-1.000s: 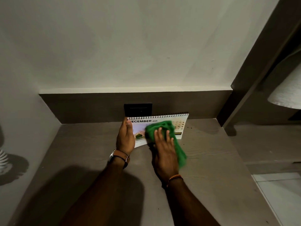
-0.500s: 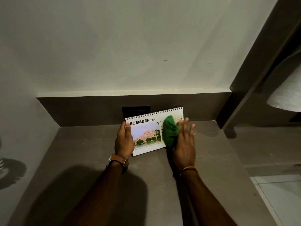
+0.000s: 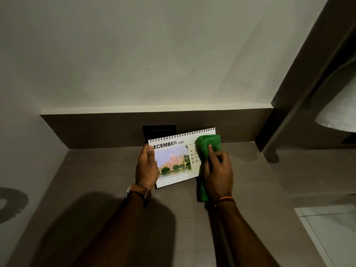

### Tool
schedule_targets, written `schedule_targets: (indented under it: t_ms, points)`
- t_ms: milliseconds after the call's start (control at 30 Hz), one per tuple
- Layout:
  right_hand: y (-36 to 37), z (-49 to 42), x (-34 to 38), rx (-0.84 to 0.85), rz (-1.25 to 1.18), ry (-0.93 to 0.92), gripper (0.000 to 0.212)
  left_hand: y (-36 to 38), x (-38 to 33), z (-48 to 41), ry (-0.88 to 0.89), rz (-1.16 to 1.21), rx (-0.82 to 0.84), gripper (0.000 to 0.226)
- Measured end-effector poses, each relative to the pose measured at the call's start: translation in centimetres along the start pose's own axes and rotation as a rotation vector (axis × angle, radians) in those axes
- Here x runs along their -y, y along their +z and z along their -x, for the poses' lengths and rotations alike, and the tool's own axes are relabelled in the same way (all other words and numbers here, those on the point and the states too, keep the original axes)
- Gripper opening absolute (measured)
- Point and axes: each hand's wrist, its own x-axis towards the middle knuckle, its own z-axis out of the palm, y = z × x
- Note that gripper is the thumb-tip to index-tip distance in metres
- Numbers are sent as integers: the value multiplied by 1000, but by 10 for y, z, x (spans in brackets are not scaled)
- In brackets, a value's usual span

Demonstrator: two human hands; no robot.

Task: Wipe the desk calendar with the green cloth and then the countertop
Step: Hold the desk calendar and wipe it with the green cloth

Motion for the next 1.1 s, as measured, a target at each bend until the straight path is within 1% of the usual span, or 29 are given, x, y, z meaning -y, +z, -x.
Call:
schedule_targets:
  t_ms: [67, 133, 167, 233, 267, 300, 333, 367, 467, 500, 567, 600, 633, 667, 733, 767, 833, 867, 900, 1000, 1067, 1100]
  points:
    - [3, -2, 6, -54, -41, 19, 55, 5, -3, 0, 2, 40, 8, 78]
    - [10, 1, 20, -45, -101, -8, 53, 8, -7, -1, -4, 50, 18, 92]
    - [15, 3, 28, -35, -126, -32, 50, 9, -10, -1, -11, 56, 24, 92]
    - [24, 6, 41, 12, -145, -146, 41, 8, -17, -3, -21, 89, 39, 80]
    - [27, 8, 47, 53, -140, -238, 40, 8, -21, -5, -28, 108, 39, 80]
    - [28, 10, 52, 92, -137, -320, 41, 7, -25, -7, -38, 120, 35, 85]
    - [29, 12, 54, 122, -146, -367, 44, 5, -28, -9, -46, 119, 35, 88]
    - [27, 11, 54, 136, -168, -365, 48, 3, -30, -10, -39, 112, 33, 86]
    - [15, 3, 43, 93, -192, -181, 54, -4, -30, -9, -18, 47, 30, 58]
    - [11, 1, 37, 77, -149, -149, 56, -5, -28, -9, -15, 42, 38, 49]
    - [4, 2, 26, 111, 18, -179, 68, -7, -25, -6, -4, 51, 41, 39]
    - [2, 5, 22, 160, 90, -203, 77, -6, -25, -3, -3, 56, 38, 39]
    - [3, 9, 19, 197, 124, -217, 81, -4, -27, -2, 5, 63, 35, 43]
    - [4, 11, 16, 205, 122, -223, 78, -2, -29, -1, 9, 86, 38, 51]
    - [5, 11, 12, 142, 97, -181, 68, 4, -31, -1, 13, 74, 52, 73]
    - [5, 9, 12, 100, 72, -131, 67, 6, -33, 0, 25, 57, 57, 75]
    - [1, 4, 13, 37, -6, -24, 71, 9, -38, 2, 39, 10, 61, 63]
    - [1, 3, 16, 23, -42, -1, 74, 9, -40, 2, 31, -1, 65, 56]
    - [1, 3, 22, 23, -63, -9, 78, 9, -43, 3, 17, 16, 67, 59]
    - [9, 10, 50, 95, -82, -189, 85, 11, -45, 0, -19, 103, 25, 89]
    - [14, 15, 67, 163, -25, -330, 90, 12, -51, -2, -22, 130, 13, 88]
    - [16, 17, 73, 189, 5, -385, 92, 12, -52, -3, -22, 128, 21, 81]
